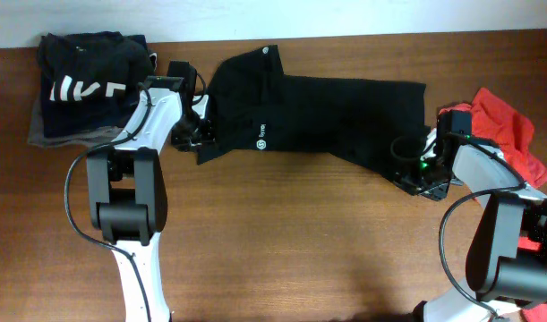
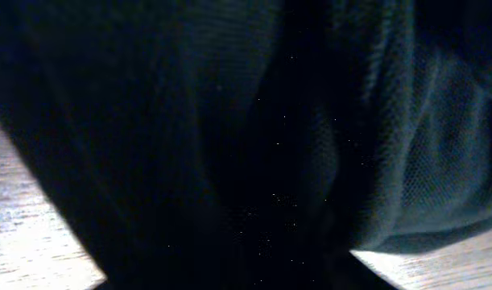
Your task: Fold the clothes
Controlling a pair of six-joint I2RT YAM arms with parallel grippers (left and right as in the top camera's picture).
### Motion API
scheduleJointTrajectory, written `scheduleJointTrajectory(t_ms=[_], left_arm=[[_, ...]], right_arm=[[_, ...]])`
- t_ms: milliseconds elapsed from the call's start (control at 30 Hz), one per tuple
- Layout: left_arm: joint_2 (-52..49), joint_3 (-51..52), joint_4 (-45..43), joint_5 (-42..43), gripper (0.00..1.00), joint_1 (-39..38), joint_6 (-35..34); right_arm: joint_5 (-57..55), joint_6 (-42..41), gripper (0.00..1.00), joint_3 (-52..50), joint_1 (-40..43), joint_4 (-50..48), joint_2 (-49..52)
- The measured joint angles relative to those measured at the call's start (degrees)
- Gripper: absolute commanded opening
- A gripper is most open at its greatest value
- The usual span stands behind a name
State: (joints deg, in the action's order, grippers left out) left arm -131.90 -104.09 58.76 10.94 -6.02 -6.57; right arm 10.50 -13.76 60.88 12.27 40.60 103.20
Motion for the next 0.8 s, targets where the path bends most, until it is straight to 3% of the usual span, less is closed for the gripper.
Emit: scheduleJointTrajectory(t_ms=[100, 133, 200, 467, 800], left_arm=[[-0.04, 0.00, -0.07, 0.02, 0.11, 0.00, -0.07], [-0.07, 0.00, -0.07, 0.00, 0.06, 0.00, 0.00], [-0.07, 0.00, -0.02, 0.02, 0.01, 0.09, -0.17], [-0.07, -0.07, 3.96, -0.09, 0.01, 1.51, -0.28], [-0.76, -3.72, 13.16, -1.53, 0.01, 8.94, -0.28]], right_arm=[[-0.46, -0.11, 0.09, 0.00, 0.00, -0.26, 0.00], [-0.74, -0.04, 0.04, -0.02, 0.00, -0.33, 0.00], [-1.51, -0.04, 0.04, -0.04, 0.00, -0.39, 0.00], [-6.32, -1.09, 0.04, -0.04, 0.00, -0.33, 0.00], [-13.00, -1.46, 0.04, 4.07, 0.00, 4.85, 0.07]])
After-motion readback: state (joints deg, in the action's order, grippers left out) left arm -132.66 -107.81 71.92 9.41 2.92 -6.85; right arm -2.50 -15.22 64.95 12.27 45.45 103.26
